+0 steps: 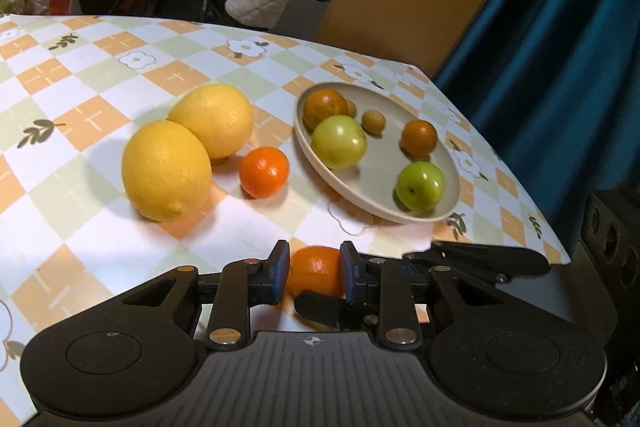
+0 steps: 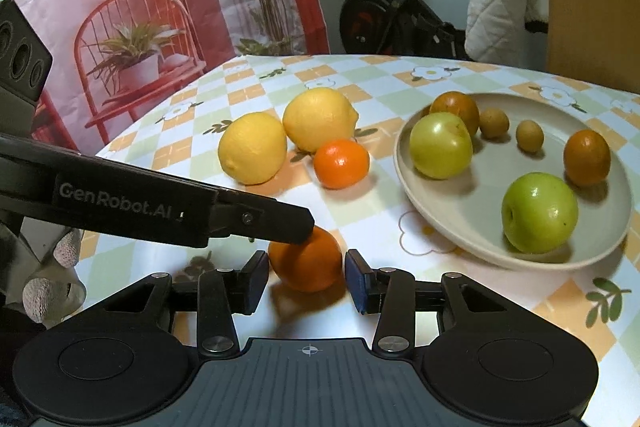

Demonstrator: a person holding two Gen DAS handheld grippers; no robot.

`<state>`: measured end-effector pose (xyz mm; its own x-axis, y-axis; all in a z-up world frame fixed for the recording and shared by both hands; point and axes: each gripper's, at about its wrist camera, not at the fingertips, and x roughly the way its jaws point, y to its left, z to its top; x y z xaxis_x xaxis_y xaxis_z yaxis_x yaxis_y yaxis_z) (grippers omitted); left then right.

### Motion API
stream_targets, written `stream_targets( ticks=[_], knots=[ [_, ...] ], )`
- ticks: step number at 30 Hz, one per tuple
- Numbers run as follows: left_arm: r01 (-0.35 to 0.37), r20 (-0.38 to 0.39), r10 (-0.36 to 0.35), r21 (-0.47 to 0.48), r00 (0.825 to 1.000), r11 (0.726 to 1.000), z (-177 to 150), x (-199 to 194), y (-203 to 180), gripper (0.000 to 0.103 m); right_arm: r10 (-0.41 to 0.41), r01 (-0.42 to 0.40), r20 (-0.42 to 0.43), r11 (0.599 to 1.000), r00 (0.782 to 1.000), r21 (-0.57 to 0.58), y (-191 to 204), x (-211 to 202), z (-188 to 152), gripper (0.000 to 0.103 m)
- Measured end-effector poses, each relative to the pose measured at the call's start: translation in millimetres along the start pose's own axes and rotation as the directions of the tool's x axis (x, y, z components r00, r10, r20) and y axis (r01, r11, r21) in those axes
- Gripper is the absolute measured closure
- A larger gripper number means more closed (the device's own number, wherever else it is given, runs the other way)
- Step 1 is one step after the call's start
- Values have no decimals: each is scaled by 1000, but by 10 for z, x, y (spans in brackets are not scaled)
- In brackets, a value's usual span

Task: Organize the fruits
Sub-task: 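Lift the tangerine with the left tool toward the plate, then carry the tangerine with the left tool and lower it onto the plate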

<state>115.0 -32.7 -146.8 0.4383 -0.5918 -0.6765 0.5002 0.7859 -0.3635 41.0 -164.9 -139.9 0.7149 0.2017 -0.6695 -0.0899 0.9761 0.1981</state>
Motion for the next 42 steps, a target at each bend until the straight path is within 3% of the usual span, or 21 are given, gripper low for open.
stream_targets(
  ticks=[11,16,26,34,42],
  knots=[
    [2,-3,-2,4,1000,1000,-70,0,-24,70,1,-1,-19,1000,1000,-12,10,-28,-28,67],
    [-20,3,20,2,1000,1000,-81,6,-19,59,0,0,-17,1000,1000,-18,5,-30,-41,67],
    [-1,-11,1,-9,1000,1000,-121,77,-16,59,-5,5,-15,1000,1000,-21,4,-40,-31,68],
    [7,20,-8,14,1000,1000,-1,42,-107,60,-27,28,40,999,999,-25,11,-112,43,68],
    [31,40,-35,93,999,995,341,184,-445,60,-99,101,126,995,987,-5,-225,-296,203,68]
  ],
)
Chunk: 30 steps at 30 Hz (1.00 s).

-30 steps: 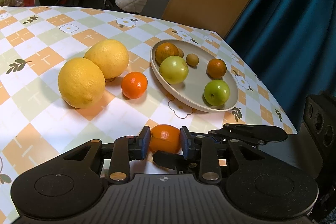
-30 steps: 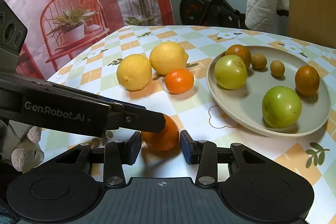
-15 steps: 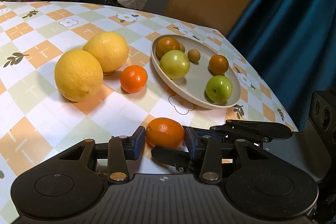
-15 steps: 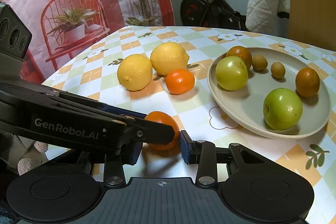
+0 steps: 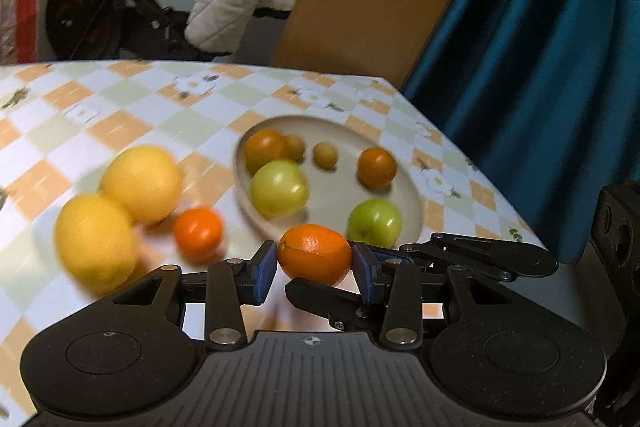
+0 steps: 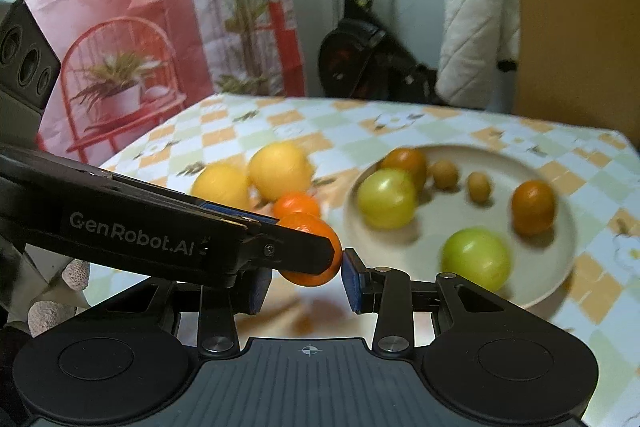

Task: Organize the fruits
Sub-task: 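Carry the tangerine with the left tool and lower it onto the plate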

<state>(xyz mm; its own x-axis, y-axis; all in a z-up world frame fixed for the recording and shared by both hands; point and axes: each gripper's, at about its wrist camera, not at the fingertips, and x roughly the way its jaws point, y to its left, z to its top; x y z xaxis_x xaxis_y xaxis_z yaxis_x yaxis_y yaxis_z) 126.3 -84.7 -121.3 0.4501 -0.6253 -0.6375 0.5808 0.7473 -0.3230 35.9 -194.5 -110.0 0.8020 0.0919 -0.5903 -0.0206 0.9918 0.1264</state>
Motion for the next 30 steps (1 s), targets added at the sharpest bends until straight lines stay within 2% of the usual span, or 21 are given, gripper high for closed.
stream_targets(
  ticks=[5,9,15,30],
  knots=[
    [32,-33,-32,21,999,999,158,256,-154,60,-38,37,11,998,999,51,-298,-28,20,68],
    [29,-63,-26,48,998,998,197,431,-242,59,-45,46,-8,993,999,107,-494,22,-5,68],
    [17,-87,-14,36,996,999,226,577,-217,59,-39,43,-30,989,999,140,-649,142,-16,68],
    [-36,-107,35,-4,994,999,348,859,-207,59,-103,107,-49,989,994,103,-795,437,-19,68]
  ],
)
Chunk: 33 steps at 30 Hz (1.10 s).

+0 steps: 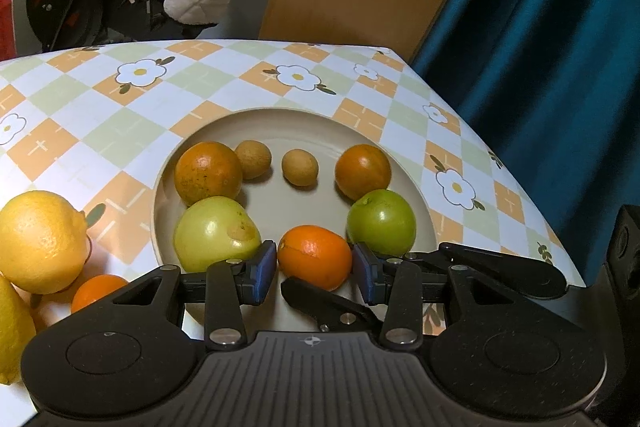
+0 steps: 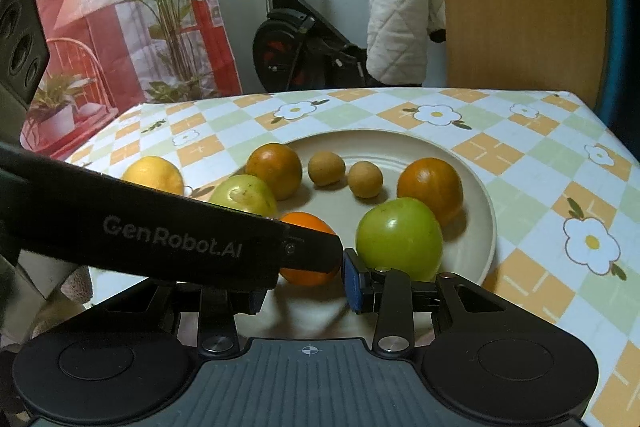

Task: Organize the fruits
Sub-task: 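Carry the tangerine with the left tool and lower it onto the plate, then open the left tool to release the tangerine on the plate, then move the left tool to the second tangerine beside the lemons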

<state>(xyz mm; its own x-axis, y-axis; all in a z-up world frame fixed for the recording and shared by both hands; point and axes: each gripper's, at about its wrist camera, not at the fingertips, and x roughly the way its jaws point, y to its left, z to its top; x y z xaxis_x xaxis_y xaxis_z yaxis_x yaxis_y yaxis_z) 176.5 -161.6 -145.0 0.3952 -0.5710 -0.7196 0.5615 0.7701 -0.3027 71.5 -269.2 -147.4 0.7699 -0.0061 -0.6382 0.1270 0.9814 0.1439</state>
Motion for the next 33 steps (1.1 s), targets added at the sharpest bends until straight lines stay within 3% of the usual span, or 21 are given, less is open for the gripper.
stream_targets(
  ticks=[12,21,27,33],
  knots=[
    [17,65,-16,-19,998,1000,89,-410,150,59,-34,34,14,999,999,-25,78,-59,38,65],
    [17,136,-12,-29,991,999,115,-814,372,59,-3,5,68,999,998,-31,186,-289,73,64],
    [-28,133,32,-31,991,999,11,-937,579,60,58,-50,92,994,994,-93,432,-369,116,64],
    [-51,100,58,-73,993,996,-111,-869,767,60,103,-93,52,981,993,-171,725,-295,73,64]
  ],
)
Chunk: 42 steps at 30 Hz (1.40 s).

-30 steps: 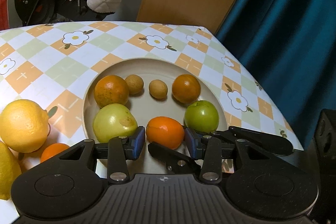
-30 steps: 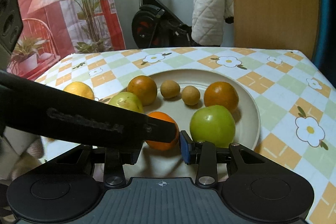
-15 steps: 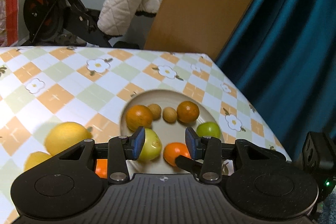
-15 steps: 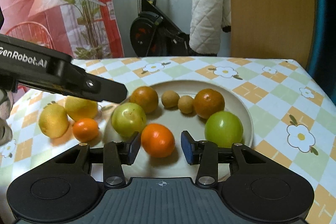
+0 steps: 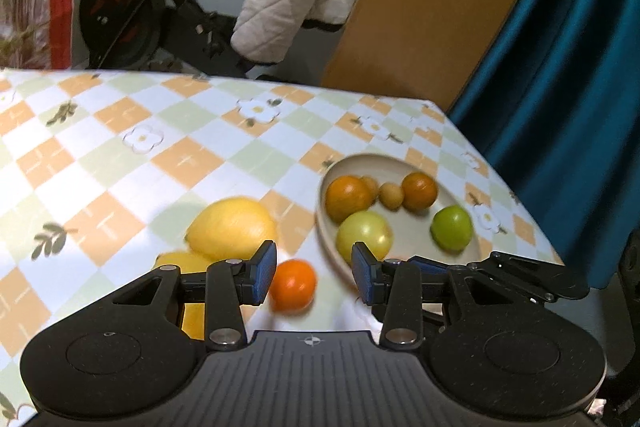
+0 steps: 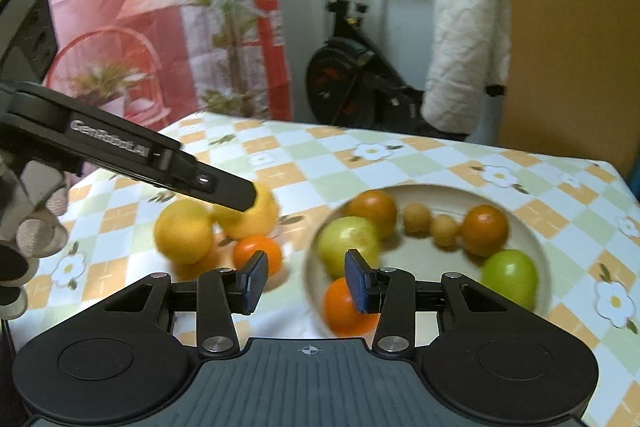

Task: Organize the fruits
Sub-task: 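Move the left tool to the second tangerine beside the lemons, then close the left tool around the second tangerine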

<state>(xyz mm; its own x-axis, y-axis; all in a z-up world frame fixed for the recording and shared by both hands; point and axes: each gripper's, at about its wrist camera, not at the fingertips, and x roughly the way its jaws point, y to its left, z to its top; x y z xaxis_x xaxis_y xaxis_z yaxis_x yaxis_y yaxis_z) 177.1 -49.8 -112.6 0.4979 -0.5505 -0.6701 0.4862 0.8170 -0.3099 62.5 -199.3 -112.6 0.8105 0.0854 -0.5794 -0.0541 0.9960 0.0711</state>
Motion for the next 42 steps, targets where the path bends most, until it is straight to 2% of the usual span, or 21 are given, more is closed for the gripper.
stream_targets(
  ticks=[8,20,28,42],
  knots=[
    [5,-17,-5,-6,1000,1000,-6,126,64,60,27,-29,-41,998,999,-48,201,149,-5,64],
    [7,-45,-6,22,999,1000,-65,236,67,60,45,-50,-80,997,996,-62,269,432,23,64],
    [-15,-59,18,65,998,998,-76,300,15,59,53,-58,-98,997,994,-50,264,579,23,64],
    [-51,-60,62,157,996,986,-157,315,-96,60,51,-54,-85,998,995,-38,287,602,22,65]
  ],
)
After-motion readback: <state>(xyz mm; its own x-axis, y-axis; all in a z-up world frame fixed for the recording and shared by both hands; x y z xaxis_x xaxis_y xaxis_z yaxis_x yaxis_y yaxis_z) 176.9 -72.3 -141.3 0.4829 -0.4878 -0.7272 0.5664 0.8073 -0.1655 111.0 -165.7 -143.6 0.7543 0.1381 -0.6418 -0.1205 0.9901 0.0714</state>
